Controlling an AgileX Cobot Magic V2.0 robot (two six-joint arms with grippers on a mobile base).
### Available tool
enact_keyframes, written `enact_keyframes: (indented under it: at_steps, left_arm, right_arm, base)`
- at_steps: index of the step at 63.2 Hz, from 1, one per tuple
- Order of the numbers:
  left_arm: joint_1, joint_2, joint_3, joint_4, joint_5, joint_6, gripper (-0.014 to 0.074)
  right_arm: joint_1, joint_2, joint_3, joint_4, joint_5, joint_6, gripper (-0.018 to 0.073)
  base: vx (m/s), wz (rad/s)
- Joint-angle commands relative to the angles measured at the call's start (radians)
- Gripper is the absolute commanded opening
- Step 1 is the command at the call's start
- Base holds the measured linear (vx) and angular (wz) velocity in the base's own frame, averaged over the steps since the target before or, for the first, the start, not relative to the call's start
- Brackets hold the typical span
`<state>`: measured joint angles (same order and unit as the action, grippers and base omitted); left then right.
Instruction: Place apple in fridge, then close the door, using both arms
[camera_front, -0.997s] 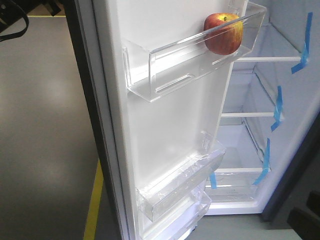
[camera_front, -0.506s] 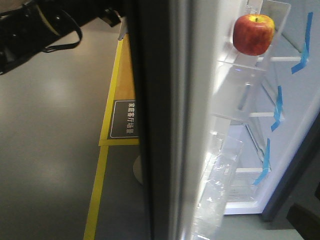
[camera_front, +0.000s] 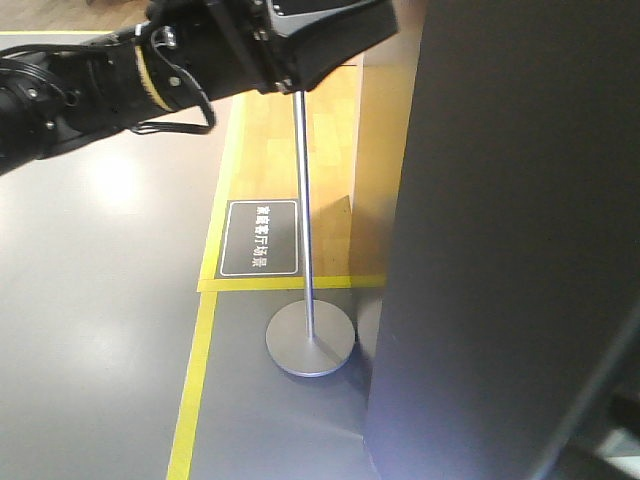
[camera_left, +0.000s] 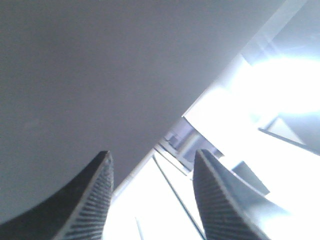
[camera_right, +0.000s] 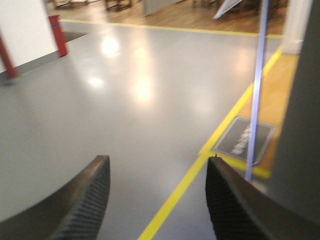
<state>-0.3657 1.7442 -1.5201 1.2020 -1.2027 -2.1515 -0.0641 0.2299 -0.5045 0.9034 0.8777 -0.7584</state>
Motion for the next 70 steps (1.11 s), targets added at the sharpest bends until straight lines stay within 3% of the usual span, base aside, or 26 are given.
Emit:
enact_keyframes:
  at_steps: [1,10,25,43,70]
  left_arm:
    - [0.034,-0.048,-0.03,-0.043,-0.017,0.0,0.0365]
    - [0.086,-0.049,-0.03,-0.018,-0.018,0.0,0.0365]
    - [0.139,-0.049,-0.03,-0.018,-0.018,0.0,0.036]
    - [0.149,-0.049,-0.03,-0.017,-0.021,0.0,0.0357]
    - [0.149,-0.049,-0.03,-0.019,-0.008,0.0,0.0357]
  right_arm:
    - [-0.005,0.024,-0.026,-0.012,-0.221,-0.006,0.0422]
    - [-0.005,0.14,-0.07,-0.078,-0.499,-0.006,0.0422]
    - [-0.005,0.592,-0.289,-0.106,-0.909,-0.006,0.0422]
    - [-0.005,1.106,-0.653,-0.104,-0.942,-0.005,0.0422]
    - [-0.005,1.377,-0.905,-0.094,-0.983,0.001,0.0422]
  base:
    - [0.0,0.0]
    - [0.0,0.0]
    - [0.0,0.0]
    - [0.0,0.0]
    - [0.0,0.0]
